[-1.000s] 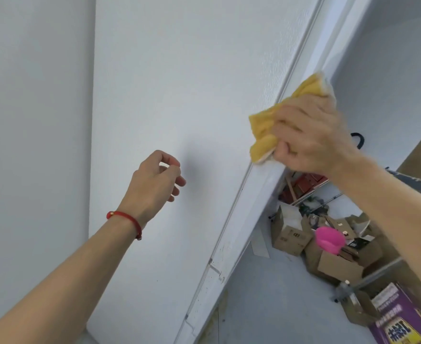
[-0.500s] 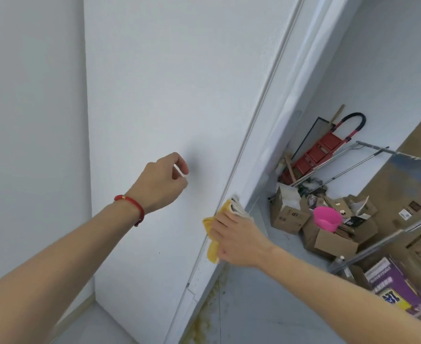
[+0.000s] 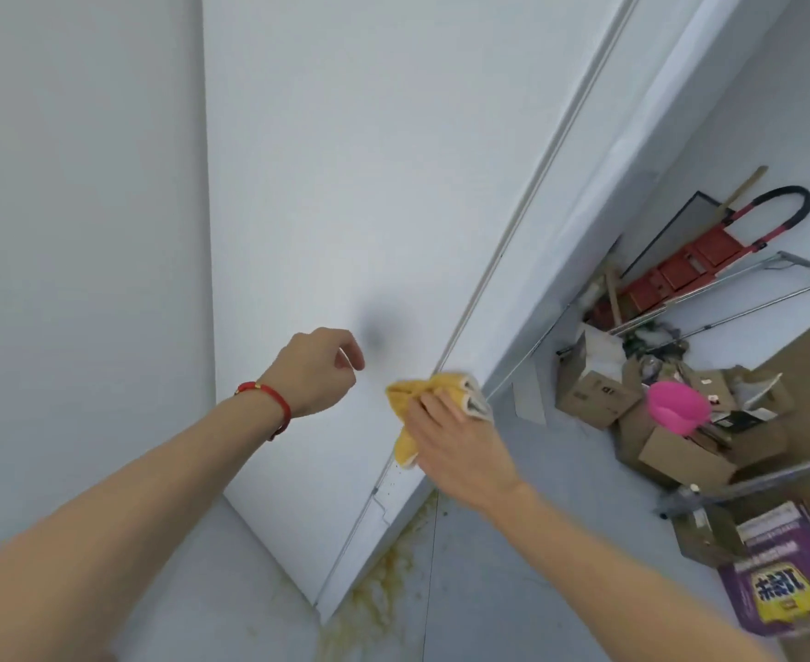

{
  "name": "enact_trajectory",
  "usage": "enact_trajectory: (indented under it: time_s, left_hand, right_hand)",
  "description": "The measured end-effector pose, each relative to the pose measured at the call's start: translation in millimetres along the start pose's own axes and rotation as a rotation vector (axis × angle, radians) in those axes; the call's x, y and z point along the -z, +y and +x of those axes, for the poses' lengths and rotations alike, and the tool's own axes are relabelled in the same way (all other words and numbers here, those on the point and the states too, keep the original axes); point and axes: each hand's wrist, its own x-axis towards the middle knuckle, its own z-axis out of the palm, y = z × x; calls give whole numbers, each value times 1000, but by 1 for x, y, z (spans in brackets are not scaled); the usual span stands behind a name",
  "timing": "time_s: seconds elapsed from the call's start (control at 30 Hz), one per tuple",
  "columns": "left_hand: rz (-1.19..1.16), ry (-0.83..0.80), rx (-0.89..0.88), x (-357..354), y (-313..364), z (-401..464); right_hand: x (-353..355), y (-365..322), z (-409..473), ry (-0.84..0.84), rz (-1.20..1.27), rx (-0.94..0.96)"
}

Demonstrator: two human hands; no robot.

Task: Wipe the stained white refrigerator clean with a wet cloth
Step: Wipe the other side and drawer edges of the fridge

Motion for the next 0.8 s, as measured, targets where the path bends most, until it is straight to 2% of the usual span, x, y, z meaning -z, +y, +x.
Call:
enact_trajectory:
  time_s: [0.1,0.17,0.27,0.33,0.43,0.5,0.53,0.6,0.73,0.8]
  left_hand:
    - [-15,17,97,-20,-22,-9]
    - [-9,15,165,-31,-36,-18]
    - [-18,24,257,-45,-50,-33]
    - [-40,50,298,-56,-52,-42]
    - [-99,134,337,-74,-47,-47]
    - [-140,187,348,-85,-39,-49]
    - [-151,202,357,-91,-36,-51]
    - [-165,215,375,-104,-33,-56]
    - [-187,189,427,-126,-42,-74]
    - [-182,106,447,-132,-47,-85]
  right_hand:
    - [-45,-50,-21,-213,-44,137]
    - [-51,-51,-21,-190,-54,183]
    - [-34,-20,-16,13,-74,193]
    - [-10,15,-17,209,-82,248]
    - [34,72,0,568,9,117]
    - [47,87,10,659,16,13]
    - [44,82,12,651,8,-2]
    - [22,55,8,529,-9,58]
    - [-51,-28,-19,2,-141,247]
    - [-79,-62,-28,-174,-257,324]
